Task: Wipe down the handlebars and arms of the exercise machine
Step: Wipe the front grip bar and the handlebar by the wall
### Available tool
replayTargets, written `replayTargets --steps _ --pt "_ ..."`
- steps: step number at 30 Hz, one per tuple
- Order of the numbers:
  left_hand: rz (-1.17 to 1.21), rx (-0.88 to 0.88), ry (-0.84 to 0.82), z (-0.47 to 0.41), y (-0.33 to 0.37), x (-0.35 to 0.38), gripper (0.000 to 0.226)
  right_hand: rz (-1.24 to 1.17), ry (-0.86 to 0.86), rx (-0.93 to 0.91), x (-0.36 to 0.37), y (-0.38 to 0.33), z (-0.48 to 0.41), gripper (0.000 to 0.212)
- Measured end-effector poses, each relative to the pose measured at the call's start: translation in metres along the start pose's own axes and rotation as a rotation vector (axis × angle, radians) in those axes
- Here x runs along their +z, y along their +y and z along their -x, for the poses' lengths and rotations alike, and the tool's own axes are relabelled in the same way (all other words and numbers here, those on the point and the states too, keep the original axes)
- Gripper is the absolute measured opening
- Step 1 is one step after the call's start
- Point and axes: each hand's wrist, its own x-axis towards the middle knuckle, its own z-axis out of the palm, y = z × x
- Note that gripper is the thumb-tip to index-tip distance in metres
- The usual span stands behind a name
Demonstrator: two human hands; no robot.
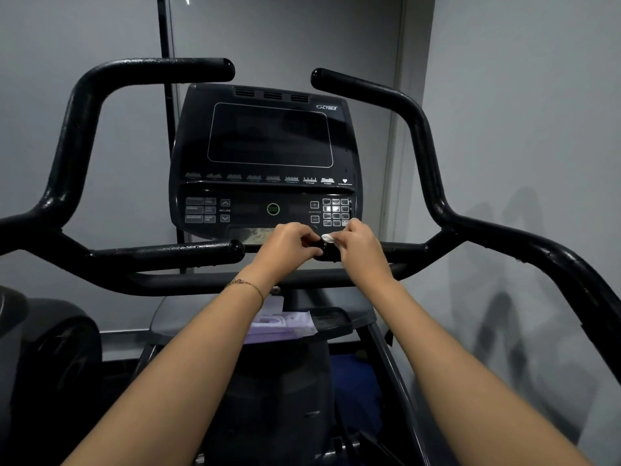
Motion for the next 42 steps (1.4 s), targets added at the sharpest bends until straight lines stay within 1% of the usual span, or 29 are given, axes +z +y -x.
replayTargets --steps 2,4,6,8,10,12,15,18,21,24,27,30,32,33,35,38,40,41,42 --pt "0.017 -0.005 0.002 0.0 -0.001 0.0 0.024 -0.041 0.046 -0.003 0.0 0.003 0.008 0.022" --pt "0.012 -0.008 -0.004 0.0 -0.002 0.0 0.023 -0.043 0.058 0.037 -0.003 0.009 0.008 0.021" --pt "0.006 -0.017 -0.008 -0.001 -0.001 -0.001 0.022 0.019 0.005 0.071 -0.003 0.009 -0.001 0.024" --pt "0.012 -0.025 -0.012 -0.001 0.0 -0.002 0.022 0.037 -0.022 0.055 -0.002 0.0 -0.005 0.025" --pt "0.012 -0.028 -0.022 -0.001 0.001 -0.002 0.022 -0.002 -0.007 0.039 0.001 -0.005 0.0 0.02" --pt "0.009 -0.029 -0.037 -0.002 0.001 -0.003 0.022 0.005 0.017 0.019 0.002 0.001 0.009 0.019" --pt "0.017 -0.034 -0.052 -0.004 0.0 -0.004 0.02 0.007 -0.021 0.108 -0.003 0.01 0.003 0.022" --pt "0.017 -0.036 -0.062 -0.005 0.0 -0.005 0.018 0.076 -0.053 0.041 -0.004 0.001 -0.005 0.025" --pt "0.004 -0.031 -0.061 -0.003 0.0 -0.005 0.021 0.063 -0.03 -0.011 0.0 0.002 0.007 0.021" --pt "-0.016 -0.038 -0.063 -0.003 0.002 -0.005 0.021 0.027 -0.044 0.09 -0.004 0.015 0.006 0.022" --pt "-0.053 -0.056 -0.075 -0.003 0.006 -0.005 0.02 0.124 -0.102 0.072 -0.009 0.009 -0.005 0.024" --pt "-0.114 -0.051 -0.071 -0.002 0.009 -0.004 0.021 0.058 -0.086 0.037 -0.003 -0.004 0.0 0.014" --pt "-0.152 -0.046 -0.068 -0.002 0.012 -0.004 0.022 -0.034 -0.063 0.107 0.0 0.002 0.007 0.017" --pt "-0.174 -0.046 -0.068 -0.001 0.014 -0.004 0.022 -0.045 -0.065 0.133 -0.001 0.007 0.008 0.018" --pt "-0.217 -0.045 -0.073 -0.001 0.017 -0.004 0.023 -0.015 -0.083 0.177 -0.007 0.015 0.004 0.013" --pt "-0.258 -0.047 -0.094 -0.002 0.021 -0.006 0.024 0.017 -0.118 0.165 -0.011 0.01 -0.001 0.022" --pt "-0.287 -0.047 -0.111 -0.004 0.022 -0.008 0.024 -0.044 -0.13 0.155 -0.01 0.006 0.003 0.016" --pt "-0.307 -0.045 -0.122 -0.005 0.024 -0.009 0.024 -0.101 -0.109 0.161 -0.009 0.01 0.007 0.013" --pt "-0.33 -0.041 -0.136 -0.006 0.026 -0.01 0.025 -0.114 -0.092 0.169 -0.009 0.014 0.011 0.015"
